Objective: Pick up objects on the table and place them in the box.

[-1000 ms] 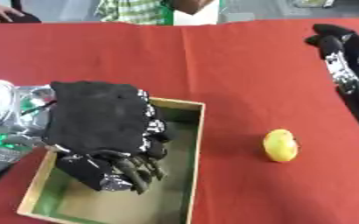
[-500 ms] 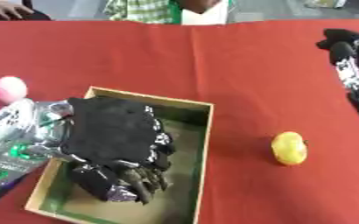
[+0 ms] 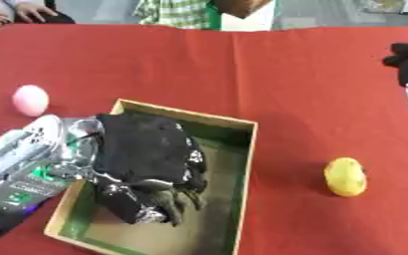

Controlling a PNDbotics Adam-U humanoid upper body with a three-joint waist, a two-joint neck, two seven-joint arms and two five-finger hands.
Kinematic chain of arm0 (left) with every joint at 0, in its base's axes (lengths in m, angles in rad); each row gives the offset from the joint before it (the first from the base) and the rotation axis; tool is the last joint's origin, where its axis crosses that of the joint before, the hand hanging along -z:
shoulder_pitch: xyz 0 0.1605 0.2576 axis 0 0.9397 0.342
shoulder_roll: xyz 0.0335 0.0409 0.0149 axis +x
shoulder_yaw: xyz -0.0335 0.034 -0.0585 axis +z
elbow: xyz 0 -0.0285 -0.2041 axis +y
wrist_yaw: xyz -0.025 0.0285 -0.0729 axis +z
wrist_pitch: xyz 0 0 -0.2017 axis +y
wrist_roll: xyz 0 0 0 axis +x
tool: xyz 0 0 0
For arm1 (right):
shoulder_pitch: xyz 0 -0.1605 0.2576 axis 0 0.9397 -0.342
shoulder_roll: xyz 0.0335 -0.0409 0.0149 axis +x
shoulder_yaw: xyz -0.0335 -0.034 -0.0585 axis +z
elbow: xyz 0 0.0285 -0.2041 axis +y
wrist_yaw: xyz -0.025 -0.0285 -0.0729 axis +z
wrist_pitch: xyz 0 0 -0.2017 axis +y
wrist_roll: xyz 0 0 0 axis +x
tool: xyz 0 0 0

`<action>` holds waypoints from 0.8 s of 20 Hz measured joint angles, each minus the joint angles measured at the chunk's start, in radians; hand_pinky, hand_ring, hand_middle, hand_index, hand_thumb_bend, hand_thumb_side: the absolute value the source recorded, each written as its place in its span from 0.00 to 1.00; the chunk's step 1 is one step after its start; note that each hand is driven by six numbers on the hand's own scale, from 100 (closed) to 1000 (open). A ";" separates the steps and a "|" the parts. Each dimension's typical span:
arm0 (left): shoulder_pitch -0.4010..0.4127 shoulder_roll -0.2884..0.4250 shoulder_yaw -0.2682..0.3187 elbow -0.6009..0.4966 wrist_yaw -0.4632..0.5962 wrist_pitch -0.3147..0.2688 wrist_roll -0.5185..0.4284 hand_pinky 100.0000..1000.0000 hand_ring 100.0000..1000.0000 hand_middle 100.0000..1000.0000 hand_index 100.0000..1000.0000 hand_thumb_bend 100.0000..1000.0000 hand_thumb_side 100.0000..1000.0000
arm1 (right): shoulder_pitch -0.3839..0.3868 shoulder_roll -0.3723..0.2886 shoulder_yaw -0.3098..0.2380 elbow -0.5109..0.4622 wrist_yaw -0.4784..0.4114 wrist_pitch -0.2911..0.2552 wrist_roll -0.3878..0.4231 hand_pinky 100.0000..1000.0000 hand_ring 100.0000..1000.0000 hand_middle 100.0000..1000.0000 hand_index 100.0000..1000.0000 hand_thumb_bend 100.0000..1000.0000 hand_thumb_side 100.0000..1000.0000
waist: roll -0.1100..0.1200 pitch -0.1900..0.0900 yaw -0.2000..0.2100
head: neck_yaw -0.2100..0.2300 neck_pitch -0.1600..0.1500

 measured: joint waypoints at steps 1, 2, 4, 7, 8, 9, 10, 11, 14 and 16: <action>0.000 0.000 0.005 0.000 -0.014 0.003 -0.003 0.51 0.77 0.72 0.89 0.18 0.67 | 0.000 -0.001 0.000 0.000 0.003 -0.001 0.001 0.89 0.84 0.71 0.88 0.00 1.00 | 0.000 0.000 0.000 | 0.000 0.000; 0.000 0.000 0.009 0.000 -0.029 0.005 -0.005 0.55 0.82 0.77 0.91 0.30 0.75 | 0.001 -0.003 0.000 0.000 0.004 -0.001 0.003 0.89 0.84 0.71 0.88 0.00 1.00 | 0.000 0.000 0.000 | -0.001 0.000; 0.000 0.002 0.018 0.000 -0.058 0.009 -0.009 0.59 0.88 0.83 0.94 0.42 0.82 | 0.005 -0.007 0.000 0.000 0.006 -0.001 0.005 0.89 0.84 0.71 0.88 0.00 1.00 | 0.001 -0.001 0.000 | -0.002 0.000; 0.006 0.010 0.025 0.000 -0.105 0.014 -0.014 0.63 0.91 0.87 0.97 0.54 0.84 | 0.007 -0.008 0.000 0.000 0.008 -0.001 0.006 0.89 0.84 0.71 0.88 0.00 1.00 | 0.001 -0.002 0.001 | -0.006 0.000; 0.011 0.012 0.026 0.000 -0.122 0.014 -0.014 0.63 0.92 0.87 0.97 0.55 0.84 | 0.007 -0.008 0.000 0.000 0.008 -0.001 0.006 0.89 0.84 0.71 0.88 0.00 1.00 | 0.001 -0.002 0.001 | -0.008 0.000; 0.015 0.014 0.026 0.000 -0.138 0.015 -0.015 0.63 0.92 0.87 0.97 0.55 0.84 | 0.007 -0.008 0.000 0.000 0.008 -0.001 0.006 0.89 0.84 0.71 0.88 0.00 1.00 | 0.001 -0.002 0.000 | -0.009 0.000; 0.020 0.016 0.026 0.000 -0.155 0.015 -0.015 0.63 0.92 0.87 0.97 0.54 0.85 | 0.007 -0.008 0.000 0.000 0.008 -0.001 0.006 0.89 0.84 0.71 0.88 0.00 1.00 | 0.001 -0.002 0.000 | -0.009 -0.001; 0.024 0.017 0.025 0.000 -0.171 0.015 -0.015 0.63 0.92 0.87 0.97 0.52 0.84 | 0.007 -0.008 0.000 0.000 0.008 -0.001 0.006 0.89 0.84 0.71 0.88 0.00 1.00 | 0.001 -0.002 0.000 | -0.009 -0.001; 0.033 0.017 0.024 0.000 -0.219 0.015 -0.015 0.63 0.91 0.87 0.97 0.49 0.84 | 0.007 -0.008 0.000 0.000 0.008 -0.002 0.004 0.89 0.84 0.71 0.88 0.00 1.00 | 0.000 -0.002 -0.002 | -0.009 -0.001; 0.036 0.017 0.024 0.000 -0.238 0.014 -0.014 0.62 0.90 0.86 0.96 0.42 0.82 | 0.008 -0.008 0.000 0.000 0.008 -0.003 0.004 0.89 0.84 0.71 0.88 0.00 1.00 | 0.000 -0.002 -0.003 | -0.010 -0.001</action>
